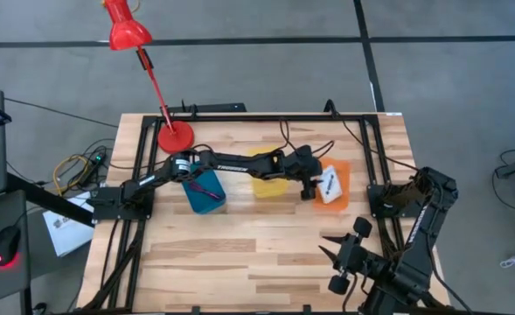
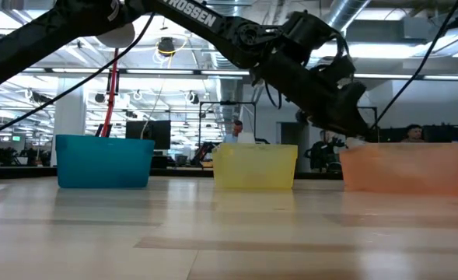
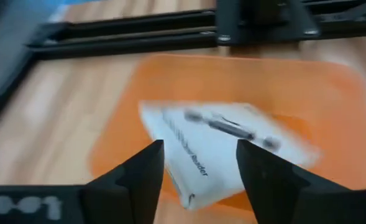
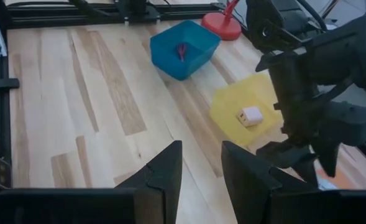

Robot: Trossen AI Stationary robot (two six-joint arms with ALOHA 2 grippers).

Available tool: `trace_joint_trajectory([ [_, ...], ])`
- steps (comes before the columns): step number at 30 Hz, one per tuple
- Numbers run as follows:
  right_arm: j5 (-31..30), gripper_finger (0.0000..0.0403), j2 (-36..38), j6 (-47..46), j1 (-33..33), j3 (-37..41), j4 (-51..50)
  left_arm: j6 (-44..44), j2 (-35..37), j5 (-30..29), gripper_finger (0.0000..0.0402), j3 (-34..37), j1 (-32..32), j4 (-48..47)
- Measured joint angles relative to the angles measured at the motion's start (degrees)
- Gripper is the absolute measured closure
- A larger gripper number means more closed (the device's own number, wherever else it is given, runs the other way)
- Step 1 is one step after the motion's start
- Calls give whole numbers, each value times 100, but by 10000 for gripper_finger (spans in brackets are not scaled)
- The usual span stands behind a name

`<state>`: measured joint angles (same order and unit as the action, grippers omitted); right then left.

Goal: Pick and place items into bin
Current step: Put the card reader box into the orange bin, then return to Home Position

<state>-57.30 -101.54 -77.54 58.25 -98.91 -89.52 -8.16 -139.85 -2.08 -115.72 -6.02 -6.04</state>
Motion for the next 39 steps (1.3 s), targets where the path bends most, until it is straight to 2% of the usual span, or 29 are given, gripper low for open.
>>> trace_joint_trajectory([
  [3,9,296,0,-1,9,0,-2,-143,0,-457,198,0,0,65],
  [6,15,296,0,0,9,1,-2,-191,0,-618,192,0,-7,54],
  [17,17,296,0,1,9,2,-9,-95,44,212,191,-12,85,-270],
  [21,20,296,0,98,7,2,-49,-74,151,397,191,-389,133,-985],
  [25,287,296,0,804,9,2,-23,209,213,450,191,-1242,193,-2202],
  [28,569,296,-2,795,11,2,87,240,266,463,191,-1927,242,-3160],
  [32,640,296,-2,528,-19,4,142,-64,898,461,191,-1744,339,-3260],
  [35,627,296,12,487,-26,4,-32,-178,1404,431,191,-1744,380,-3681],
  [39,484,296,475,681,-4,-54,-70,-221,2096,106,191,-1744,404,-4171],
])
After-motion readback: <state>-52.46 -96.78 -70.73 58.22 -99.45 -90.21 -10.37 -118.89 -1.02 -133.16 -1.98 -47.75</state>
